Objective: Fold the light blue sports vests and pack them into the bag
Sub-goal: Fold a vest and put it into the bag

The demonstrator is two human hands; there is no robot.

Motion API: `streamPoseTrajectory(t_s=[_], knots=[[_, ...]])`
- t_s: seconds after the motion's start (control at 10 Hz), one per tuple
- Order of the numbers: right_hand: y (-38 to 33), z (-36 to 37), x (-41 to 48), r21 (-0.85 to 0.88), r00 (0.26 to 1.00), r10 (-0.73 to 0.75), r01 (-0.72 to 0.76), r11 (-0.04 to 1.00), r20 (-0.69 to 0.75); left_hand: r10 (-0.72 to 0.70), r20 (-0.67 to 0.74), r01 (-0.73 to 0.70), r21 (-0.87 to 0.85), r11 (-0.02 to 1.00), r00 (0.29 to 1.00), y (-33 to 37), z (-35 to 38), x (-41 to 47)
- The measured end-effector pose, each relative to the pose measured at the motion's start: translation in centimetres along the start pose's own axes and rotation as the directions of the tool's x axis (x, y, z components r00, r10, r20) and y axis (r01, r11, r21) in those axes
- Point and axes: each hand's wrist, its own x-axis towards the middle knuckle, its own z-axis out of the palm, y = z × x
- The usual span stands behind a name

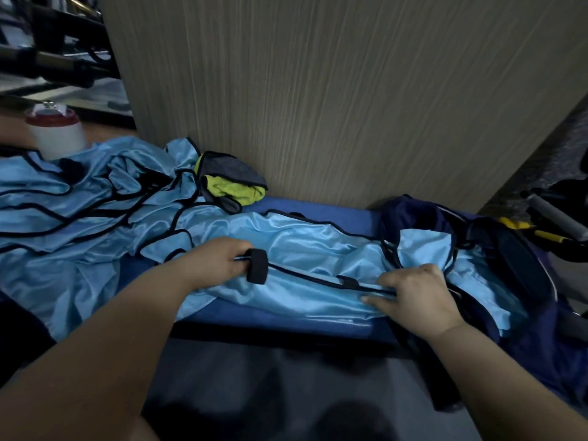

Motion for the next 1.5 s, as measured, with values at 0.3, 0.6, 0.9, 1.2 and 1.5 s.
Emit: streamPoseTrajectory(t_s=[0.3,0.6,0.9,1.2,1.5], knots=[[5.8,-5.4,1.2,-0.087,0.985,0.148,-0.141,0.986,0.085,-0.145,-0.329,0.102,-0.142,0.985,0.933,0.4,-2.9,0.8],[10.1,-9.5,0.5,0.267,0.84,0.494,-0.54,0.798,0.225,-0.083,-0.069,0.091,0.114,0.989,0.994,1.2,-8.5,-2.3],[11.9,-10.9,-4.1,0.904,0.844,0.33,-0.419,-0.09,0.424,-0.268,0.187,0.18,0.387,0.904,0.945,-2.9,-8.7,-3.7],[12.0,-10.1,-7.4,0.739,0.869,0.022,-0.408,-0.536,0.495,-0.258,0.267,0.315,-0.199,0.928,0.929,-3.2,-8.0,-4.9],[9.7,-11.5,-6.0,0.775,0.817,-0.02,-0.554,-0.304,0.576,-0.294,0.327,0.293,0.054,0.955,0.898,-5.7,-7.7,-5.0]])
